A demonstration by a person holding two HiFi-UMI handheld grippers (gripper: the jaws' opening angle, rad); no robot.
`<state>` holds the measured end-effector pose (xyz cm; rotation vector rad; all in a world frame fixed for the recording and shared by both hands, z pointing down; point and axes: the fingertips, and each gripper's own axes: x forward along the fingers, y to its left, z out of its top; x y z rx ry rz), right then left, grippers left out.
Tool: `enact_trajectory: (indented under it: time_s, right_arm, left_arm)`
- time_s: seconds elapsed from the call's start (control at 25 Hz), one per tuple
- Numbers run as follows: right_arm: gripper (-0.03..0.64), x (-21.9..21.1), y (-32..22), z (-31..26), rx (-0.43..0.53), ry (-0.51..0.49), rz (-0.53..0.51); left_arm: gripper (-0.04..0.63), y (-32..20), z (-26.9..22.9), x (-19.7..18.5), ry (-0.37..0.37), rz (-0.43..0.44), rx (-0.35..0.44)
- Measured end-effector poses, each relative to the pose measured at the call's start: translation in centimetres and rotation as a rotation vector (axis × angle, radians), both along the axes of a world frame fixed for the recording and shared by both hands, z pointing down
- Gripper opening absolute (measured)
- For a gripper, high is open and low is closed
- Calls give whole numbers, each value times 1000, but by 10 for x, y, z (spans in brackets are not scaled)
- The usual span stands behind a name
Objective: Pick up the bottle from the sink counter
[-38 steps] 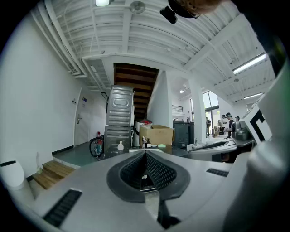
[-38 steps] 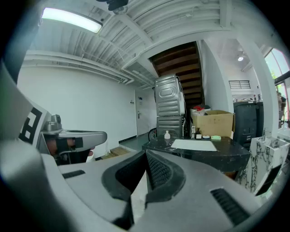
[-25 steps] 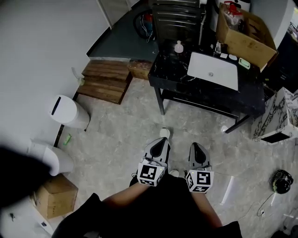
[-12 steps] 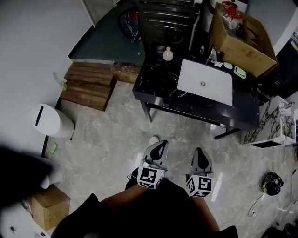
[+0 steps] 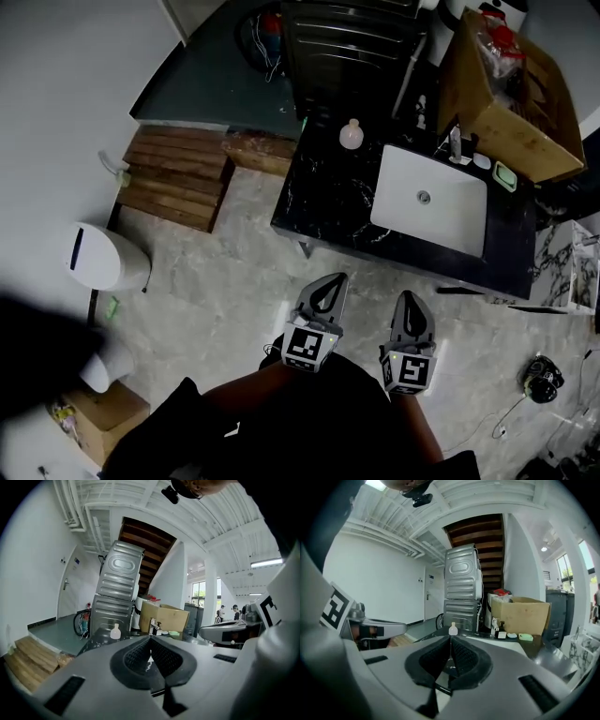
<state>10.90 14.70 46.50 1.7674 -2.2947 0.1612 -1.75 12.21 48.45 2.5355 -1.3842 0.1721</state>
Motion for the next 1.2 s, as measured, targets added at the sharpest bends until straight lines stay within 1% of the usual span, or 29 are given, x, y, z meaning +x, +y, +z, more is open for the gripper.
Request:
enact_trajectory:
  time_s: [0.08, 0.16, 0.2, 0.4, 0.52, 0.68, 0.8, 0.88, 1.0, 1.08, 1.2]
  right_arm:
    - [38, -13, -19, -4, 14, 48, -32]
    - [38, -22, -39, -8, 18, 59, -54]
    - [38, -25, -49, -8, 15, 55, -57]
    - [38, -33, -89, -6, -6, 17, -37]
    - [38, -33, -112, -4, -6, -12, -13]
    - [38, -40, -139, -1, -8, -1, 6]
    - [37, -50, -152, 3, -28, -1, -9]
    - [38, -51, -155, 5, -42, 18, -12]
    - [38, -45, -161, 11, -60, 51, 30]
    - [38, -41, -165, 10, -58, 48, 63]
    - [38, -41, -174, -1, -39, 62, 81]
  left_arm:
    - [15, -20, -2, -4, 8, -4, 9]
    - [15, -38, -6, -8, -14, 6, 17]
    - [15, -46, -7, -11, -25, 10, 17]
    - [15, -79, -4, -30, -35, -9, -1]
    - [14, -95, -2, -38, -10, -22, -8]
    - [15, -111, 3, -50, 0, -7, -28]
    - [15, -128, 13, -62, 0, 12, -65]
    - [15, -137, 15, -67, -12, 37, -70]
    - [15, -152, 16, -74, 23, 37, -66]
    - [15, -160, 18, -79, 28, 40, -66]
    - [15, -171, 16, -80, 38, 47, -55]
